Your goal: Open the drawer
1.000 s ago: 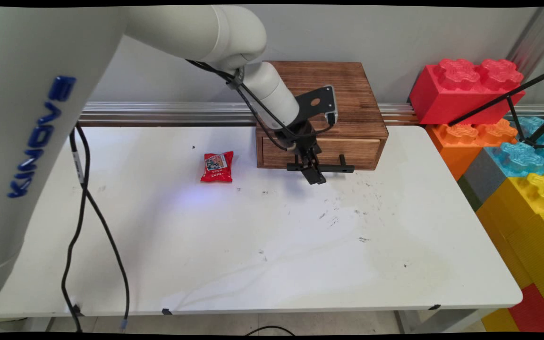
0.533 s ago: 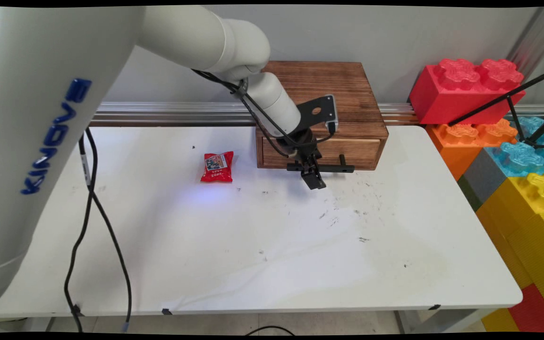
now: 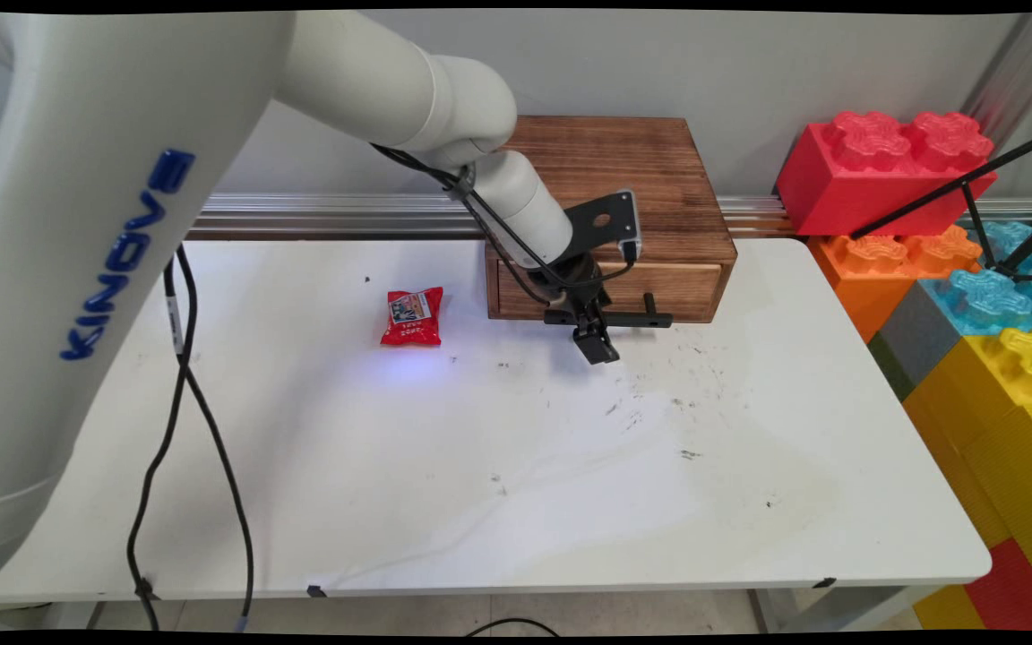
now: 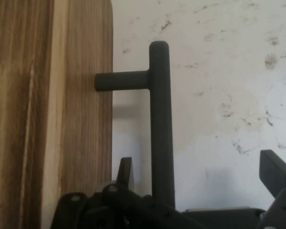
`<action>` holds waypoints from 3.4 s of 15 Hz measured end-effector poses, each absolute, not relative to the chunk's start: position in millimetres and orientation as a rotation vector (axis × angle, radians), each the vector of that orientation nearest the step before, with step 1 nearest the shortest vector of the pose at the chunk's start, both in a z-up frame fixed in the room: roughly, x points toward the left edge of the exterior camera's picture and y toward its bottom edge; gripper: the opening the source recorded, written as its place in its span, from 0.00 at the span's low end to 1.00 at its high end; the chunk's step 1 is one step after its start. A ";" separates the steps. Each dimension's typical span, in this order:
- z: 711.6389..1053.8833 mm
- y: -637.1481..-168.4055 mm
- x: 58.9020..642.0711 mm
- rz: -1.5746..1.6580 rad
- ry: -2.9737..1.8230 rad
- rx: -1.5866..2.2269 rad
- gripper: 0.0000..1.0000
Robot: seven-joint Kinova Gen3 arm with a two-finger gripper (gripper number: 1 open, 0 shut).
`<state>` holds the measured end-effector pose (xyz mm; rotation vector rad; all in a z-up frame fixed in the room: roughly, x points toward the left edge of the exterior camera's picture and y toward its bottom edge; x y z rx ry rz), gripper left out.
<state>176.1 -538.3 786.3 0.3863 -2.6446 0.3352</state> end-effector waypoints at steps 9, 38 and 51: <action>777.3 -540.0 175.4 0.330 -2.638 0.383 1.00; 771.6 -462.9 158.4 0.239 -2.603 0.370 1.00; 777.6 -425.5 145.2 0.186 -2.588 0.367 1.00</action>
